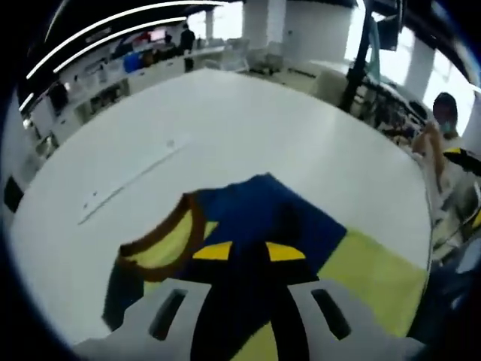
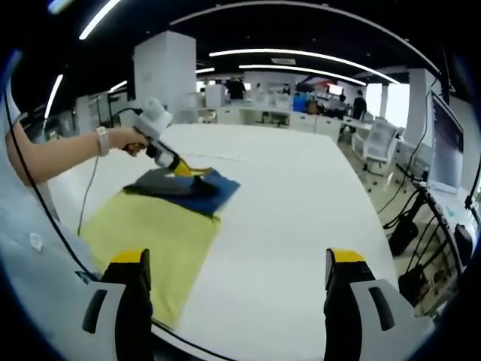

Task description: Fold the garment on the visible template until the final outline fits inside the template.

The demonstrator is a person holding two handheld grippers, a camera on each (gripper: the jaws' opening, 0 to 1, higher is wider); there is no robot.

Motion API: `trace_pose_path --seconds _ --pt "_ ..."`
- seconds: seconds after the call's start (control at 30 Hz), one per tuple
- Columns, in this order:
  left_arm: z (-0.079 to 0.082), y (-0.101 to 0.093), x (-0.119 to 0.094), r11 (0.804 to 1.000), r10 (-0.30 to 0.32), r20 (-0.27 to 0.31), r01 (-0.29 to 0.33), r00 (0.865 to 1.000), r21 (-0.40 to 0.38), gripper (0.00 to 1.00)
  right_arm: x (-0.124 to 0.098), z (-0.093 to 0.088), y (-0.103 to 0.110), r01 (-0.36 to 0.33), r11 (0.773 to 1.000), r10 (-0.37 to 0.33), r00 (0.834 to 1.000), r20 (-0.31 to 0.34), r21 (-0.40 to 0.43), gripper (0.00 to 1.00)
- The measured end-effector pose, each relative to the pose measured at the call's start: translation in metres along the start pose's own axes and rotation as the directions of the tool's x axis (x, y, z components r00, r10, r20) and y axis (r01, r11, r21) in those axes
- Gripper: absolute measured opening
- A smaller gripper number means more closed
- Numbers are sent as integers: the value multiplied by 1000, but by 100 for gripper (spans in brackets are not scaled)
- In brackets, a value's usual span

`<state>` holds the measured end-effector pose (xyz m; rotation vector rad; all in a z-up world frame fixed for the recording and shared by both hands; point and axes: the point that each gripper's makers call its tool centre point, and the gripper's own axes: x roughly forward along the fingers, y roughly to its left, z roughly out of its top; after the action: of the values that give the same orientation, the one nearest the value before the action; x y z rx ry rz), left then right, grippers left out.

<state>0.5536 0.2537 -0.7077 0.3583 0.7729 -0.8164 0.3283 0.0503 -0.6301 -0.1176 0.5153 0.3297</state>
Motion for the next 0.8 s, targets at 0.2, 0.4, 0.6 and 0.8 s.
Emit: trace_pose_path --seconds 0.2,0.4,0.6,0.8 --pt "-4 -9 8 994 -35 -29 38 999 104 13 0 -2 2 -1 1000 1 1000 -7 5 95" --pt "-2 -7 15 993 -20 -20 23 1000 115 10 -1 -3 1 4 1000 -4 1000 -7 5 95" --pt "0 -15 20 990 -38 -32 42 999 136 6 -4 -5 -1 13 1000 -13 1000 -9 13 95" --pt "5 -22 16 993 -59 -35 62 998 98 0 -5 -5 0 12 1000 -12 1000 -5 16 95"
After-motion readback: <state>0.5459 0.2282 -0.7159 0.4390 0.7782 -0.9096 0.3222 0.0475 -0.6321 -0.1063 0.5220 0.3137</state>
